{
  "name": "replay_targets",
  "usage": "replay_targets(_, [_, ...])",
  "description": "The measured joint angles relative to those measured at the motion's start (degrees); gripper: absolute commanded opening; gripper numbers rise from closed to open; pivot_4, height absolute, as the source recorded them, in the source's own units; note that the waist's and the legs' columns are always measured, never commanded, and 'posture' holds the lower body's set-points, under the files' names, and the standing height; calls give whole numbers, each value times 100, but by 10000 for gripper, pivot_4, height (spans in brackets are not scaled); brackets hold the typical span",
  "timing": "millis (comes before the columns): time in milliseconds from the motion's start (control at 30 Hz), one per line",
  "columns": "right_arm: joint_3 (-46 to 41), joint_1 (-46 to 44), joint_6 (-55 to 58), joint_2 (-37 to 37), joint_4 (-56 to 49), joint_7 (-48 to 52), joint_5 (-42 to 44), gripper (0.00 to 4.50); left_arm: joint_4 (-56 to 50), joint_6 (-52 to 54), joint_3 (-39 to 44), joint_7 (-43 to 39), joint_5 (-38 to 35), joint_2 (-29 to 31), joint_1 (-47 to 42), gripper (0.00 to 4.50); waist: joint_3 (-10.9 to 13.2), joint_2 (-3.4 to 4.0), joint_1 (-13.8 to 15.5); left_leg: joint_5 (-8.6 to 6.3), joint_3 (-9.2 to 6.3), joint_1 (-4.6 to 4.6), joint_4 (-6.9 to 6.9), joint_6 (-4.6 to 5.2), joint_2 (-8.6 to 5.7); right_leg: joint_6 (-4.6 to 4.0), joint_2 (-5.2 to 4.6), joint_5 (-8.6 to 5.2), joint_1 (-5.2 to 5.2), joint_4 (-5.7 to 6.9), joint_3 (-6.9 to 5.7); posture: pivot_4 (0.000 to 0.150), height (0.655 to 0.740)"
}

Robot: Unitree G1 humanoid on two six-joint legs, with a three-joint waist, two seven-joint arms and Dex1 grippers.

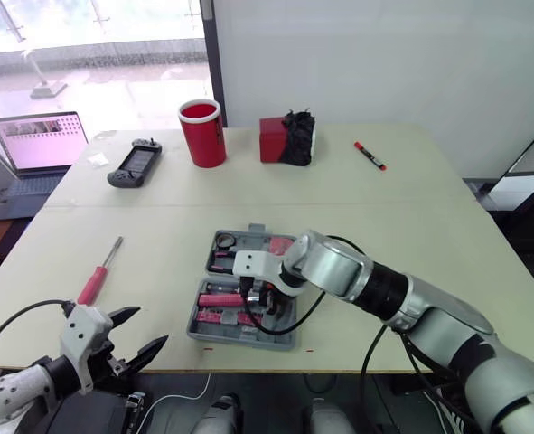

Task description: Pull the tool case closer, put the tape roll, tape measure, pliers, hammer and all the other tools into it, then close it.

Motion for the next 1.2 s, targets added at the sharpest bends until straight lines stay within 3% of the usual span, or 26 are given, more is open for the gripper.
replay_targets(200, [-33,111,-29,18,38,0,-54,576,19,-1,0,-13,4,0,33,45000,0,0,2,0,0,0,0,0,0,0,-1,0,0,0,0,1500,7400])
replay_targets(300, [-93,129,21,44,39,7,-51,13471,76,-3,-1,-24,12,0,18,45000,0,0,3,0,0,0,0,0,0,0,-1,0,0,0,0,1500,7400])
replay_targets(433, [-122,147,66,95,-36,16,-39,33875,132,-5,-9,-38,19,0,-31,45000,0,0,10,0,0,0,0,0,0,0,-2,0,0,0,0,1500,7400])
replay_targets(600, [-704,325,63,-149,-652,173,243,33875,176,-10,-34,-50,22,2,-88,45000,0,0,20,0,0,-1,0,0,-2,0,-6,0,1,-3,0,1500,7400])
replay_targets(733, [-1476,824,-786,-192,-1008,-4,288,33875,226,-12,-102,-66,24,6,-155,45000,-4,-7,19,-1,1,0,-1,-1,-2,1,-2,0,2,-3,-1,1500,7400])
replay_targets(833, [-1665,1423,-1820,-84,-833,-186,164,25429,275,-17,-171,-101,25,16,-217,45000,-4,-7,8,0,9,0,-1,-1,-2,2,-3,0,3,-2,3,1500,7400])
replay_targets(1000, [-1802,1602,-2415,138,-231,-40,139,295,411,-18,-206,-135,26,48,-366,45000,-5,-8,11,0,9,2,0,-1,-1,4,2,4,4,-1,5,1500,7400])
replay_targets(1200, [-1782,1878,-2570,342,251,-9,55,295,450,-22,-213,-170,35,62,-451,45000,-4,-7,8,0,10,1,0,-1,-1,4,1,5,4,-1,7,1500,7400])
